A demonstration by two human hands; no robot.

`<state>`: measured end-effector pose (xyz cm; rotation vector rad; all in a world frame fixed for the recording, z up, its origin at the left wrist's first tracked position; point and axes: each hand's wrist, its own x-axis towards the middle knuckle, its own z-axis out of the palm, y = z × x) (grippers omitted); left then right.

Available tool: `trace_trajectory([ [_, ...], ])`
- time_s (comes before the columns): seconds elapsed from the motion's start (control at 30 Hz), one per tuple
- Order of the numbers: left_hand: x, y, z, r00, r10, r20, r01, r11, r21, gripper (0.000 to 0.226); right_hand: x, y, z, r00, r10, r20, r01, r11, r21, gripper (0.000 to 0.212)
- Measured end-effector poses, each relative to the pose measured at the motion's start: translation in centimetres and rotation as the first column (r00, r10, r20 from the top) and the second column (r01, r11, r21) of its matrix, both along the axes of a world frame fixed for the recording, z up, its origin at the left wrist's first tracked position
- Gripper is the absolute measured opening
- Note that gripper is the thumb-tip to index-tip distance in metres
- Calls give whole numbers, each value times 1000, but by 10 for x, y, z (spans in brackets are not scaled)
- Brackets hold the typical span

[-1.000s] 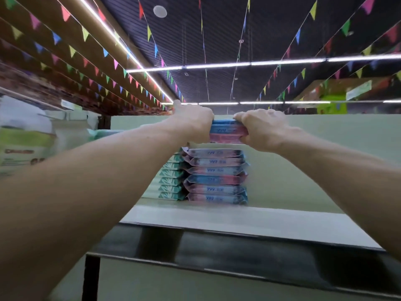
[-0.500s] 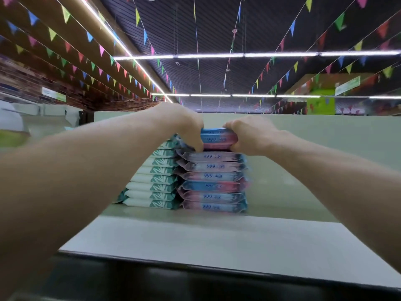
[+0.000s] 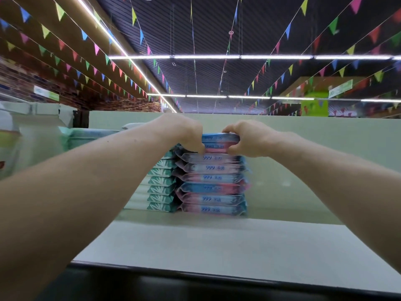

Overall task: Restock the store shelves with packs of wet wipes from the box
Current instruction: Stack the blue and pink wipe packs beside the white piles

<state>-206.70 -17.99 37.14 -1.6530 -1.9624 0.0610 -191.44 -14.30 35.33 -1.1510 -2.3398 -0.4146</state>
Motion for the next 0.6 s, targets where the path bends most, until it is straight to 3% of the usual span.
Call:
trace_trajectory([
  [0.17,2,-4,-1,997,-9,82,16,996,-82,41,5,-3,10,993,53,-108,-67,989,-128,37],
  [0.37,-4,-10,3,979,-78,188,89,995,-52,48,2,-2,11,990,44,-137,-44,999,4,24],
  [0.6,-6,-5,9,996,-72,57,75,996,-40,41,1,-2,12,997,-22,-68,19,999,-39,28],
])
